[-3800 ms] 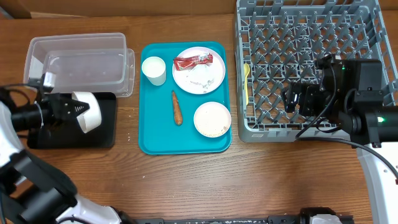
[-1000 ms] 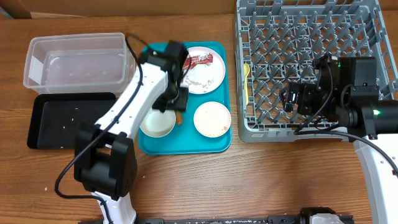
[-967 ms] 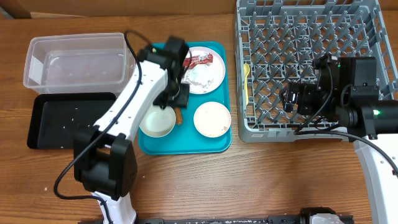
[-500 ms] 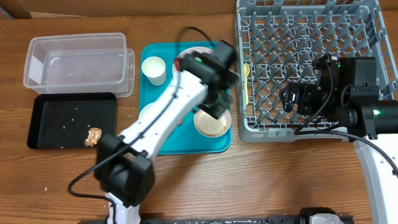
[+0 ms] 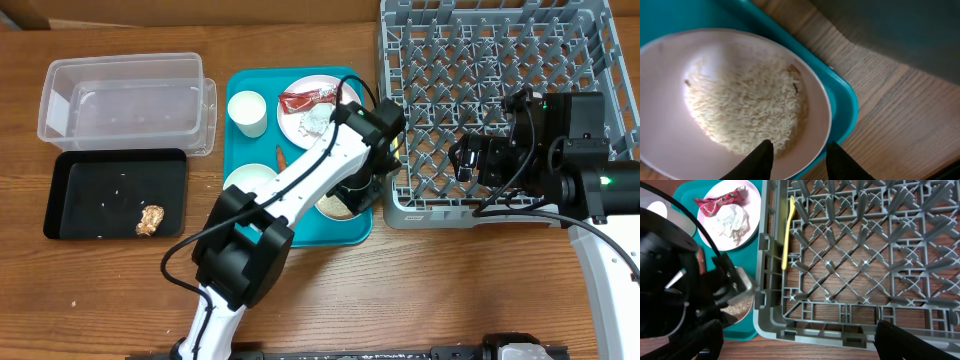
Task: Sort waste into correct bins and load items into the dishwasher
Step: 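Reach the left gripper to the rice bowl and grasp its rim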
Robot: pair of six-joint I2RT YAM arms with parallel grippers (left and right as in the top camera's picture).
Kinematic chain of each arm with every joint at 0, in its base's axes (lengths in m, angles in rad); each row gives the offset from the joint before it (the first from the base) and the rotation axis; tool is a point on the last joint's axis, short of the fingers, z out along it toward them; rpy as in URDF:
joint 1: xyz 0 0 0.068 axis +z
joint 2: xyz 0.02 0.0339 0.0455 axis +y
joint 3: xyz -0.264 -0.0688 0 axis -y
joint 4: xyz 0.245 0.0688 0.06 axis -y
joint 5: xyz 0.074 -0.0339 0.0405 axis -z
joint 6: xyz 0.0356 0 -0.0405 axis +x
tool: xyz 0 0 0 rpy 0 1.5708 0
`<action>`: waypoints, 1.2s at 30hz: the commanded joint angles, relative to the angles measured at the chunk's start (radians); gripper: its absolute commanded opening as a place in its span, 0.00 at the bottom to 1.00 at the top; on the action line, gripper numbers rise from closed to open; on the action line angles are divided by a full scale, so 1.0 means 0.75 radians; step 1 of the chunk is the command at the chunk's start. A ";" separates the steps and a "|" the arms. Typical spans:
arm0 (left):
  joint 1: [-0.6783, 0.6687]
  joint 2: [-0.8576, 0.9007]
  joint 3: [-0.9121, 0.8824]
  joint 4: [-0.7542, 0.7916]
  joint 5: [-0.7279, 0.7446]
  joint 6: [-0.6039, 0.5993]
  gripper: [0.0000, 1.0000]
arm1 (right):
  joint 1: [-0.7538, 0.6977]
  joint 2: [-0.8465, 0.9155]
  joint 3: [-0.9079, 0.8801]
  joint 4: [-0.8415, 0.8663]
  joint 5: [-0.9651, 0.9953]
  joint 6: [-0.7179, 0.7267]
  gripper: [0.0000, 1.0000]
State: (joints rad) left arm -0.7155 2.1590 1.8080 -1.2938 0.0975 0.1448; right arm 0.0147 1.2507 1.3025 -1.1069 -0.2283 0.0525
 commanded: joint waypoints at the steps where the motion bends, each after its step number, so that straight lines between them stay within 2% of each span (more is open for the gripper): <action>1: -0.050 0.011 -0.008 -0.021 0.045 0.076 0.39 | 0.006 -0.003 0.043 0.001 0.008 0.005 0.99; 8: -0.092 0.012 -0.008 -0.024 -0.012 0.076 0.41 | 0.006 -0.003 0.043 0.000 0.004 0.005 0.99; 13: -0.074 0.017 -0.022 0.018 -0.129 -0.006 0.41 | 0.006 -0.003 0.043 -0.006 0.003 0.005 0.99; 28: -0.085 0.017 -0.149 0.087 -0.130 0.011 0.38 | 0.006 -0.003 0.043 -0.009 0.003 0.005 0.99; 36: -0.083 0.017 -0.244 0.178 -0.144 0.007 0.25 | 0.006 -0.003 0.043 -0.009 0.003 0.005 0.99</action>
State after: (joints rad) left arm -0.7658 2.1262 1.6867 -1.1591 0.0097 0.1562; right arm 0.0147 1.2507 1.3025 -1.1175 -0.2287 0.0525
